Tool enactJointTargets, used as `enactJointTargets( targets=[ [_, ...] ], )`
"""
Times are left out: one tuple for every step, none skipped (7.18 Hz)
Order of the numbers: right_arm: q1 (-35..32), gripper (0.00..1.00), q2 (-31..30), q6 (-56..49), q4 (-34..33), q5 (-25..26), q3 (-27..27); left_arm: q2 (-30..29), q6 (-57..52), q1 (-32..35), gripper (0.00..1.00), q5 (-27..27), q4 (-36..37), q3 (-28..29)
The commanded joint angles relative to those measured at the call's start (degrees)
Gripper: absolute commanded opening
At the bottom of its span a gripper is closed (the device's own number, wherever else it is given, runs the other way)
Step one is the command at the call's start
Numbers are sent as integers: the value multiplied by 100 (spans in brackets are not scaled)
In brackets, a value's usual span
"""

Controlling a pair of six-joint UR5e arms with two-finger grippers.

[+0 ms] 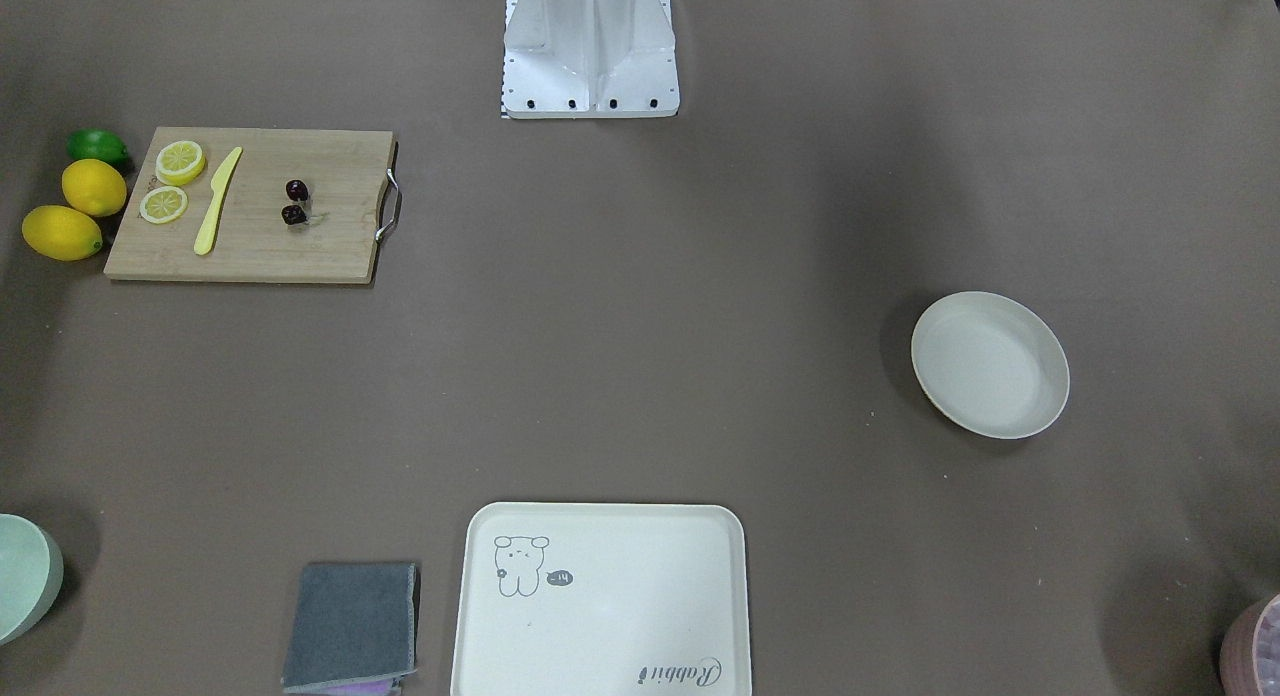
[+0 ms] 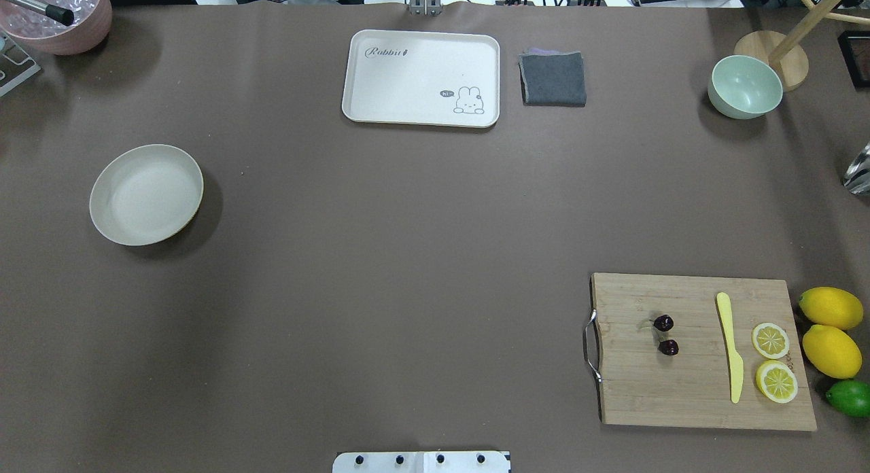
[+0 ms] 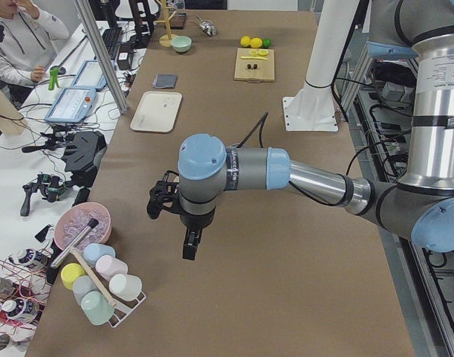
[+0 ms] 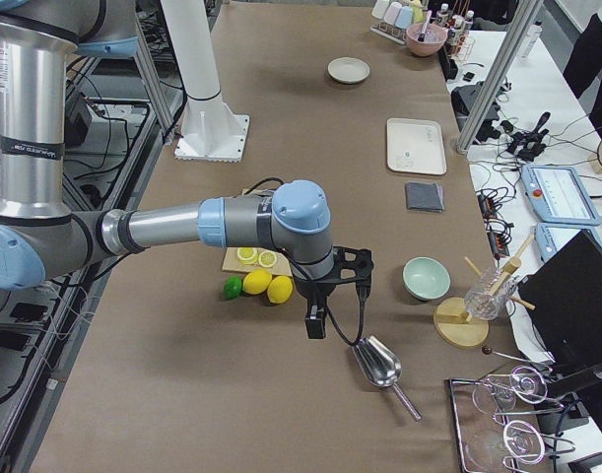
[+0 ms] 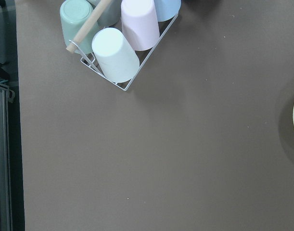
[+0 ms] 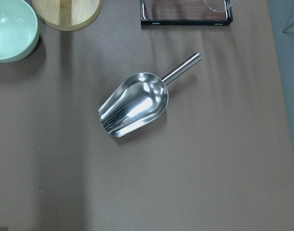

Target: Place red cherry on plate

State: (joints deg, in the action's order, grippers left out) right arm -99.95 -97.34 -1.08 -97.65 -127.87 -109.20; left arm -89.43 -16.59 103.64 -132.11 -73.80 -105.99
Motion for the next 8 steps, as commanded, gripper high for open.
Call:
enactJointTargets(
  targets=[
    [11,100,-4,2,-78,-27,-57,109,-19,-2,98,1,-99,69],
    [11,100,-12,2,-78,-36,-57,101,33,-2,98,1,-100,52],
    [-6,100,-73,2,-87,-45,-83,110,51,-11,98,36,-100,69],
    [-6,100,-100,-6,-87,-45,-84,145,95,16,98,10,-108,-35],
    [-15,100,-92,-6,-96,-71,-92,206,112,33,98,-16,-109,-36],
    [-59,100,-92,-6,-140,-71,-136,207,304,16,98,-8,-109,-18],
    [-94,100,-66,-15,-297,-62,-241,198,689,-2,98,19,-100,-27],
    [-94,100,-13,-41,-376,-28,-259,241,736,-2,98,-16,-265,-105]
  ],
)
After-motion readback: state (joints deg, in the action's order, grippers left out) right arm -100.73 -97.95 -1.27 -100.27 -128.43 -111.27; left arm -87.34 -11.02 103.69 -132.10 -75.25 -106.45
